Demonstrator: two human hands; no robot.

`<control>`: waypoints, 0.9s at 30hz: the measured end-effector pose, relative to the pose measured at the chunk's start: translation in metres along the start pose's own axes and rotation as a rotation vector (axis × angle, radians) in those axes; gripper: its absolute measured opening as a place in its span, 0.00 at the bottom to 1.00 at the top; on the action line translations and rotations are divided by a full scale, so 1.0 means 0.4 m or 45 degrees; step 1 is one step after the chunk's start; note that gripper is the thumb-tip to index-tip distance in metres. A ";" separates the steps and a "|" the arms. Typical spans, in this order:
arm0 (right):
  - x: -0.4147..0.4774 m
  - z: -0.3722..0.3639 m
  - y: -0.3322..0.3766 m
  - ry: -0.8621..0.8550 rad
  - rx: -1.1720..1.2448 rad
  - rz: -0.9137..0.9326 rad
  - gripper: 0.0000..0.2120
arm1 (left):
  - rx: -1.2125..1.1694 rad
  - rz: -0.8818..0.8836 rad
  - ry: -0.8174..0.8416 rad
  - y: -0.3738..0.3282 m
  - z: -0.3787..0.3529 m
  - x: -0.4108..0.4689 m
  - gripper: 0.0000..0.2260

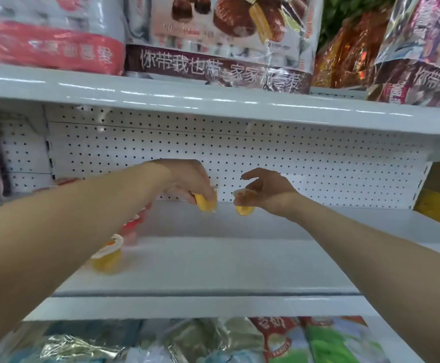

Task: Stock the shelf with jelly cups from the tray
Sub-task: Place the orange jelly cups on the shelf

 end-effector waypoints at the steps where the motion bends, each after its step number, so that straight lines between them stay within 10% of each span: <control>1: 0.014 -0.019 0.009 0.013 -0.040 -0.002 0.30 | 0.067 -0.009 0.007 0.015 0.016 0.014 0.25; 27: 0.341 -0.317 0.019 -0.001 -0.071 -0.175 0.31 | 0.700 -0.008 0.089 0.220 0.098 0.314 0.20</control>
Point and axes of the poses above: each hand's wrist, its own x-axis towards the middle knuckle, its own z-axis out of the back of the hand, y = z × x, the point moved 1 cm from there along x, towards the middle knuckle, and after that the axes turned 3 degrees about -z, right-handed, at the moved point
